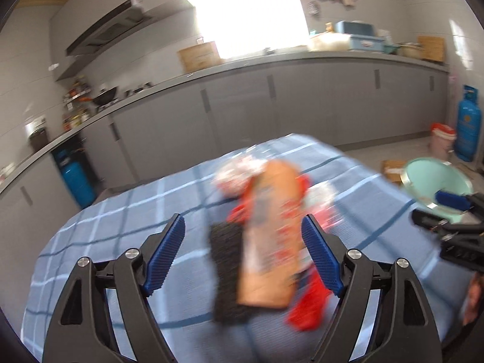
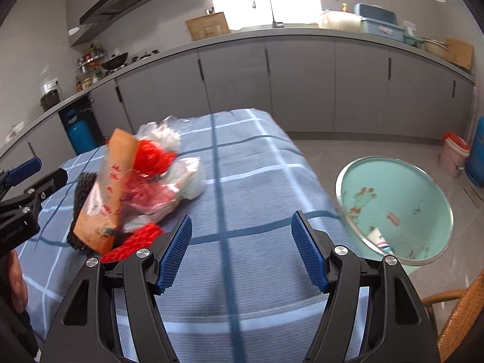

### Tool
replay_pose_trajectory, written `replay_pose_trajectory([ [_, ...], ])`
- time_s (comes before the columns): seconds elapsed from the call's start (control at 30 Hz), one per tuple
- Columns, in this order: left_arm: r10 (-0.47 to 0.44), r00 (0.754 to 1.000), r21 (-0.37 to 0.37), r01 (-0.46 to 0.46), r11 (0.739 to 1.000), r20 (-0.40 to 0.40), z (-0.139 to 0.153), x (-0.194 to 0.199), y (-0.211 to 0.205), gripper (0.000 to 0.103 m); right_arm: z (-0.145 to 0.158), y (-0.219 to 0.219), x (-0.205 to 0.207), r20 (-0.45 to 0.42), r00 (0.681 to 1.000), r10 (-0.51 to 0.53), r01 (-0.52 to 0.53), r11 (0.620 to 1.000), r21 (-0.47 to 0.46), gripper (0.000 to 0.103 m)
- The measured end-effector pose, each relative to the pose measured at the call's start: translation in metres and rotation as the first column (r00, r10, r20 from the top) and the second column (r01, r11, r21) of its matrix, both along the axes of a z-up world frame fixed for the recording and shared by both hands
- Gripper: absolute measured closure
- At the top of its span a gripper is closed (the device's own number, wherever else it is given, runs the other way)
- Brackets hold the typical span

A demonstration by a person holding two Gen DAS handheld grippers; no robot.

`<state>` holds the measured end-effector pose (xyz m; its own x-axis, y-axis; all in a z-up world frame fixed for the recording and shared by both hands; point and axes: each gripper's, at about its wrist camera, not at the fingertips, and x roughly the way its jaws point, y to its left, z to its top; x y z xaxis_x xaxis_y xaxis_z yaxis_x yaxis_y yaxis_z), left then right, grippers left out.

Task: Collect trash
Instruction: 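Move both open tools back over the remaining trash on the table, then grasp the black scrubber with the left tool while the right tool grasps the red mesh net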

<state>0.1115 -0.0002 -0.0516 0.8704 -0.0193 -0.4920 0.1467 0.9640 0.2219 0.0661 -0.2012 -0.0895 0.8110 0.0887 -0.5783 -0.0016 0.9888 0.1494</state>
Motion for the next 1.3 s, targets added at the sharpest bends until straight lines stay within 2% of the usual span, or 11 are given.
replay_pose_trajectory([
  [0.23, 0.128, 0.986, -0.012, -0.13, 0.991, -0.103, -0.038, 0.008, 0.058, 0.023, -0.007, 0.054, 0.006, -0.041, 0.996, 0.085, -0.087, 0.995, -0.057, 0.035],
  [0.4, 0.112, 0.983, -0.06, -0.122, 0.991, -0.148, -0.048, 0.014, 0.063, 0.023, -0.009, 0.081, 0.006, -0.053, 0.99, 0.133, -0.137, 0.986, -0.092, 0.035],
  [0.6, 0.081, 0.975, -0.092, -0.102, 0.99, -0.206, -0.069, 0.029, 0.056, 0.025, -0.014, 0.089, 0.006, -0.073, 0.988, 0.134, -0.141, 0.984, -0.106, 0.035],
  [0.67, 0.068, 0.973, -0.108, -0.093, 0.99, -0.222, -0.073, 0.031, 0.054, 0.037, -0.015, 0.089, 0.006, -0.077, 0.988, 0.131, -0.139, 0.984, -0.11, 0.035],
  [0.7, 0.053, 0.972, -0.122, -0.082, 0.989, -0.229, -0.075, 0.031, 0.054, 0.039, -0.015, 0.09, 0.006, -0.08, 0.988, 0.129, -0.138, 0.984, -0.111, 0.035],
  [0.8, 0.001, 0.968, -0.165, -0.044, 0.985, -0.252, -0.077, 0.031, 0.052, 0.06, -0.018, 0.092, 0.009, -0.088, 0.988, 0.13, -0.139, 0.984, -0.109, 0.035],
  [0.87, -0.03, 0.962, -0.173, -0.018, 0.985, -0.273, -0.078, 0.031, 0.047, 0.09, -0.021, 0.095, 0.013, -0.095, 0.986, 0.135, -0.145, 0.983, -0.108, 0.035],
  [1.03, -0.072, 0.964, -0.175, 0.026, 0.984, -0.256, -0.076, 0.022, 0.039, 0.101, -0.025, 0.102, 0.02, -0.111, 0.982, 0.151, -0.162, 0.981, -0.102, 0.035],
  [1.3, -0.02, 0.978, -0.185, -0.019, 0.983, -0.207, -0.058, 0.011, 0.056, 0.102, -0.032, 0.115, 0.03, -0.141, 0.972, 0.187, -0.199, 0.977, -0.081, 0.035],
])
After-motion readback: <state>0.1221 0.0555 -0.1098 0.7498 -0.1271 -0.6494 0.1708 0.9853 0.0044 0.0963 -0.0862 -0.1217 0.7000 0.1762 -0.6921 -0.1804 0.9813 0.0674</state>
